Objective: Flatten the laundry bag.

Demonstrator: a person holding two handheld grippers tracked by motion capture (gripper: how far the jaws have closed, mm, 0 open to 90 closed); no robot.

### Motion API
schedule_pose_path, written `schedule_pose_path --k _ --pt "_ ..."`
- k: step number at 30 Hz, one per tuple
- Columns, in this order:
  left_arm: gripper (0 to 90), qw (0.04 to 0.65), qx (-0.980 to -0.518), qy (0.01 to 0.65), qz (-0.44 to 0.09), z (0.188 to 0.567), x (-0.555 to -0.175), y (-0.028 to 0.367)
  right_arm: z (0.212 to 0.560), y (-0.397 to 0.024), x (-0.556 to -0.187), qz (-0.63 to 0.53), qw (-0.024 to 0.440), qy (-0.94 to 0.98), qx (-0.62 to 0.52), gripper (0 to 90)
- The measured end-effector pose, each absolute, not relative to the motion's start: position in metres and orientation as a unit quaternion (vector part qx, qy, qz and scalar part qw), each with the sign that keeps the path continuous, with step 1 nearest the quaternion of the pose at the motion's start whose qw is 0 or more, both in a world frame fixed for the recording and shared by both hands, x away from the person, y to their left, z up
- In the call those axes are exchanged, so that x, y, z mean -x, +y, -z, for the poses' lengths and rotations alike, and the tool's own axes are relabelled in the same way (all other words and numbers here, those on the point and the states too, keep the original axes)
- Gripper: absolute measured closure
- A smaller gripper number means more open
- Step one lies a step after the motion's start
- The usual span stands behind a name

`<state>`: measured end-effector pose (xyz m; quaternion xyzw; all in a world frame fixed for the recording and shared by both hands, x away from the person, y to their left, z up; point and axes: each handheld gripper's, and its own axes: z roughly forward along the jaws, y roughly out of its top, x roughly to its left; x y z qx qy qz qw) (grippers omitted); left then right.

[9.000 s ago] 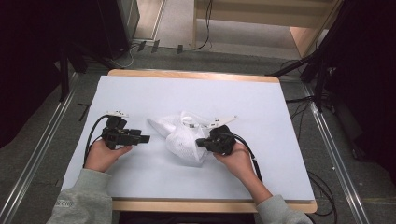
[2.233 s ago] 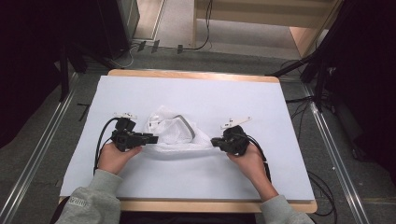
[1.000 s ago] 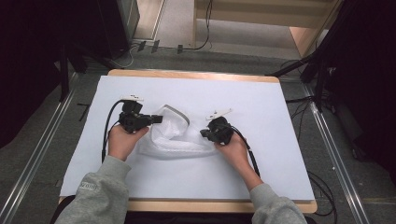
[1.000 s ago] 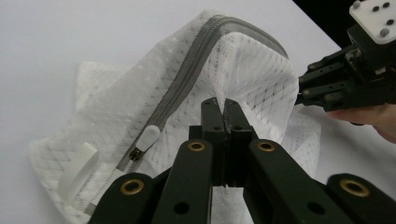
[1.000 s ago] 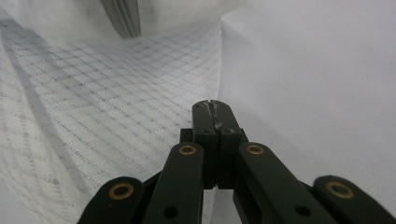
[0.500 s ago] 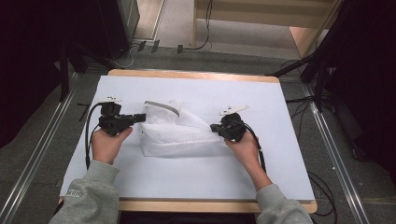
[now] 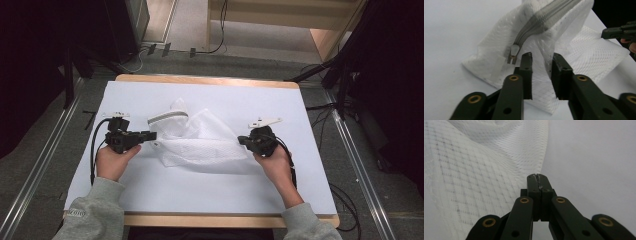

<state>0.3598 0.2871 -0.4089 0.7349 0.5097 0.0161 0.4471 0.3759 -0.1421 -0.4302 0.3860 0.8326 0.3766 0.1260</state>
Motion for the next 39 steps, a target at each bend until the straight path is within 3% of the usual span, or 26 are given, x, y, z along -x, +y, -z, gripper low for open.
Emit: schedule_pose_path --k 5,12,15,22,35,39 --pt "56.7 0.453 -0.740 0.497 -0.020 0.407 -0.359 0.283 0.431 -0.165 -0.374 -0.375 0.133 0.822 -0.407 90.0" --pt "49.9 0.454 -0.741 0.493 -0.033 0.403 -0.354 0.290 0.434 -0.183 -0.374 -0.371 0.137 0.812 -0.429 89.5" --pt "48.9 0.447 -0.742 0.498 -0.038 0.405 -0.356 0.296 0.435 -0.192 -0.376 -0.400 0.134 0.797 -0.431 75.2" --pt "49.3 0.419 -0.752 0.506 -0.049 0.422 -0.378 0.297 0.434 -0.189 -0.388 -0.426 0.139 0.788 -0.423 69.5" --pt "49.7 0.413 -0.772 0.483 -0.029 0.440 -0.425 0.276 0.461 -0.164 -0.433 -0.388 0.092 0.804 -0.442 58.5" --pt "66.2 0.398 -0.781 0.481 -0.010 0.445 -0.429 0.268 0.470 -0.156 -0.439 -0.375 0.088 0.811 -0.442 61.9"
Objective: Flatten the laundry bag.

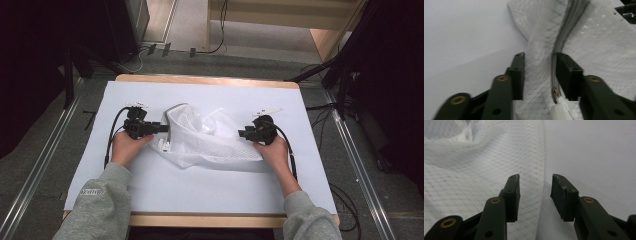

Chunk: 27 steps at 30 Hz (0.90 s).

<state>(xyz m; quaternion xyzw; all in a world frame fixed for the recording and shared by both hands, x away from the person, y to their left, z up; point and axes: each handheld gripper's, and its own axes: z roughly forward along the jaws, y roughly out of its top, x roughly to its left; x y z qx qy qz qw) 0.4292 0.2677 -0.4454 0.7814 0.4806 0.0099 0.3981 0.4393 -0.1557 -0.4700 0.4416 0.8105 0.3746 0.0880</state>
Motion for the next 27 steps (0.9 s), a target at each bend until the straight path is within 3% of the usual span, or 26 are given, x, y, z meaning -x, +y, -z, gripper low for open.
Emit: schedule_pose_path --k 3,5,7,15,27 --pt "79.8 0.388 -0.784 0.485 0.009 0.449 -0.430 0.266 0.472 -0.149 -0.439 -0.366 0.102 0.816 -0.435 70.7" --pt "88.2 0.384 -0.783 0.489 0.016 0.449 -0.430 0.266 0.472 -0.145 -0.438 -0.357 0.105 0.820 -0.436 86.0" --pt "89.6 0.385 -0.782 0.490 0.019 0.449 -0.430 0.267 0.471 -0.144 -0.438 -0.354 0.104 0.821 -0.435 89.3" --pt "90.0 0.390 -0.780 0.489 0.022 0.442 -0.419 0.274 0.463 -0.153 -0.439 -0.356 0.119 0.815 -0.442 90.0" --pt "90.0 0.394 -0.775 0.493 0.040 0.433 -0.372 0.282 0.458 -0.180 -0.451 -0.355 0.132 0.800 -0.466 90.0"
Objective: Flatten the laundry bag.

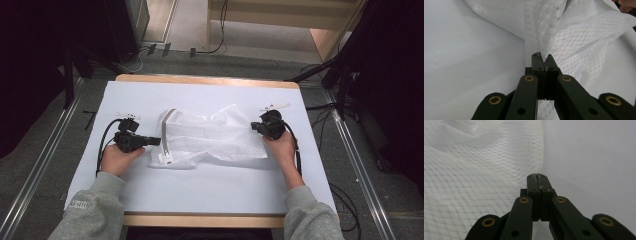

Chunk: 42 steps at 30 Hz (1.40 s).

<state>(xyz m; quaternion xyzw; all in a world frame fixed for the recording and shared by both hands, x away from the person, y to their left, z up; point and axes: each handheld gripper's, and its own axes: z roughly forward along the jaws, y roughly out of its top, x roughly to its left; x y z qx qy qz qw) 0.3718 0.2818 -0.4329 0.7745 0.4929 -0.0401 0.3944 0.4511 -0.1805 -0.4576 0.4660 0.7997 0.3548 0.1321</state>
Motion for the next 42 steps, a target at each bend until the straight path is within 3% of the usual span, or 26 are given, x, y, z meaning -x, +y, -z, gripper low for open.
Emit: schedule_pose_path --k 12,13,15,19,25,31,42 --pt "89.6 0.401 -0.778 0.479 0.059 0.432 -0.317 0.273 0.454 -0.176 -0.464 -0.364 0.133 0.796 -0.465 90.0" --pt "88.1 0.398 -0.780 0.480 0.057 0.432 -0.315 0.273 0.455 -0.174 -0.465 -0.364 0.133 0.797 -0.464 90.0" --pt "76.0 0.398 -0.780 0.480 0.047 0.431 -0.313 0.276 0.458 -0.169 -0.466 -0.359 0.134 0.800 -0.463 90.0" --pt "67.8 0.423 -0.763 0.488 0.034 0.424 -0.313 0.290 0.458 -0.167 -0.467 -0.365 0.126 0.798 -0.462 85.2" --pt "64.0 0.416 -0.764 0.493 -0.008 0.415 -0.331 0.306 0.444 -0.173 -0.451 -0.389 0.105 0.791 -0.459 76.6" --pt "61.4 0.407 -0.775 0.483 -0.026 0.411 -0.362 0.310 0.431 -0.173 -0.408 -0.400 0.121 0.801 -0.428 70.4" --pt "53.7 0.395 -0.784 0.479 -0.024 0.432 -0.414 0.307 0.442 -0.195 -0.354 -0.390 0.119 0.806 -0.430 58.4"
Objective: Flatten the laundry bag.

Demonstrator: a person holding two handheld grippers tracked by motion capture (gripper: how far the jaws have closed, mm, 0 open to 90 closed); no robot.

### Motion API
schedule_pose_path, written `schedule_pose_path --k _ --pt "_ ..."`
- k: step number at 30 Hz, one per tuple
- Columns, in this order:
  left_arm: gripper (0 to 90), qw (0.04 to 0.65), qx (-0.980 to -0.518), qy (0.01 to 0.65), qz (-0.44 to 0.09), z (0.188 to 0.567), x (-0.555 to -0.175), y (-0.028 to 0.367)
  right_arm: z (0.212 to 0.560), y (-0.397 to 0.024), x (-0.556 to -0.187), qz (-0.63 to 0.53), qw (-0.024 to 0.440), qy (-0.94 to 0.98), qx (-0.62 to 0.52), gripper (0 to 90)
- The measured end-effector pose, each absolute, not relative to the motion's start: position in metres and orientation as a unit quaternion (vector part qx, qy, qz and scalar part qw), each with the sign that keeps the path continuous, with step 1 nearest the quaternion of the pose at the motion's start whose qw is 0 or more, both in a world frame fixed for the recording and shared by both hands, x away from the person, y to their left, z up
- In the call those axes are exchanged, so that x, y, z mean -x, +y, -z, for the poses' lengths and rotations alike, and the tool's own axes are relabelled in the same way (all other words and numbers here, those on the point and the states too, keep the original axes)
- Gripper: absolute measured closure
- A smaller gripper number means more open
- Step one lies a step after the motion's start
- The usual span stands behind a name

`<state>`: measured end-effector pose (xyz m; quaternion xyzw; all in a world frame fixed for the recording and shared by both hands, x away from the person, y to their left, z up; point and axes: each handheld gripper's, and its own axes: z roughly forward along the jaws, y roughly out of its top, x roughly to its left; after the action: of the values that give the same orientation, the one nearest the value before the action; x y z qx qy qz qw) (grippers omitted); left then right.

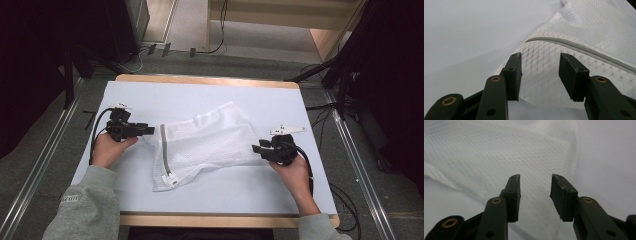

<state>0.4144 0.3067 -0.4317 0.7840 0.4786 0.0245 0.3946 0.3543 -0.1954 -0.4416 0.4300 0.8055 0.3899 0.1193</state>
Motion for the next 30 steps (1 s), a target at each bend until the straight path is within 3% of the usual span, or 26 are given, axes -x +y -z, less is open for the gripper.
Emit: schedule_pose_path --k 10,19,26,30 --pt "51.4 0.383 -0.795 0.471 -0.004 0.455 -0.431 0.301 0.460 -0.217 -0.337 -0.359 0.104 0.798 -0.472 52.0" --pt "58.7 0.368 -0.805 0.464 -0.034 0.453 -0.430 0.300 0.470 -0.215 -0.340 -0.339 0.104 0.808 -0.471 57.9" --pt "52.4 0.369 -0.783 0.496 -0.073 0.443 -0.431 0.323 0.468 -0.215 -0.340 -0.331 0.099 0.809 -0.475 59.3" --pt "51.4 0.360 -0.783 0.504 -0.060 0.449 -0.433 0.327 0.466 -0.215 -0.338 -0.332 0.099 0.807 -0.478 58.2"
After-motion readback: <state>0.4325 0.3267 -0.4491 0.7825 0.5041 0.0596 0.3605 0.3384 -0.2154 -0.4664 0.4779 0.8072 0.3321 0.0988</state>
